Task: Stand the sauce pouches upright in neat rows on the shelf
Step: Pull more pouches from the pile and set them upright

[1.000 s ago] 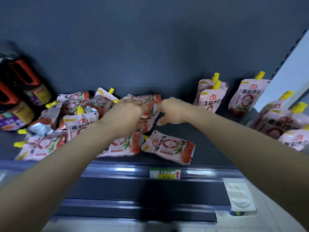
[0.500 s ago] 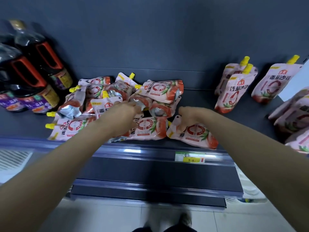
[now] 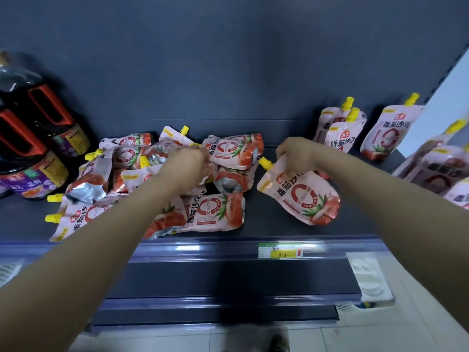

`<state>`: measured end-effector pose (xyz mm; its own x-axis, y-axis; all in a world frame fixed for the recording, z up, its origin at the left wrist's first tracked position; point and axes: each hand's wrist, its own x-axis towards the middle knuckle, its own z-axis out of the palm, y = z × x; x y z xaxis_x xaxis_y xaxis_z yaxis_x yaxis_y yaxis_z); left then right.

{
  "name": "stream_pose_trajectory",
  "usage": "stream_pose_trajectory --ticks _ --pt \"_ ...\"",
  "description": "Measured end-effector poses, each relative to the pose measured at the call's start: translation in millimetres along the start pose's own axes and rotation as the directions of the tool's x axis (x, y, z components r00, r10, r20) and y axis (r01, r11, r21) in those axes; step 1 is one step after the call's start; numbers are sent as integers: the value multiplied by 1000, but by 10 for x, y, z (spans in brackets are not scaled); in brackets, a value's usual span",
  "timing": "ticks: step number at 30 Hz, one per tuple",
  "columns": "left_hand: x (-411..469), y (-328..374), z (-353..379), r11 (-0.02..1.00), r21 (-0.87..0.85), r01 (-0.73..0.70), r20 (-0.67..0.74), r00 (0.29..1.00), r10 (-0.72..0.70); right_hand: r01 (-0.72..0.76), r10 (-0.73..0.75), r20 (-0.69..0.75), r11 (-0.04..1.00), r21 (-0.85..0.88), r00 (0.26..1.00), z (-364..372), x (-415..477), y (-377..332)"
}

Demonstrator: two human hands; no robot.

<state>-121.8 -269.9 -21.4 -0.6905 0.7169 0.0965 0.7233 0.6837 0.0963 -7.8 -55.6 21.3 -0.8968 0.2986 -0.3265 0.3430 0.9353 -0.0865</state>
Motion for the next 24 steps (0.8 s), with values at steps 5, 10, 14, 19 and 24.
stream_pose_trajectory --ticks 5,10,14,19,24 --pt "378 -45 150 989 -4 147 47 988 -146 21 15 -247 990 142 969 -188 41 87" --pt "645 -88 286 958 -71 277 140 954 -266 38 62 -365 965 259 929 -244 146 144" --pt "808 -98 307 872 -252 420 220 902 -371 28 83 -346 952 304 934 -268 214 186" --pt "923 -121 274 704 -458 543 265 839 -475 22 87 -310 943 331 947 -294 273 212" --pt "967 -101 255 478 -627 615 304 758 -577 23 81 -292 941 339 953 -289 299 205"
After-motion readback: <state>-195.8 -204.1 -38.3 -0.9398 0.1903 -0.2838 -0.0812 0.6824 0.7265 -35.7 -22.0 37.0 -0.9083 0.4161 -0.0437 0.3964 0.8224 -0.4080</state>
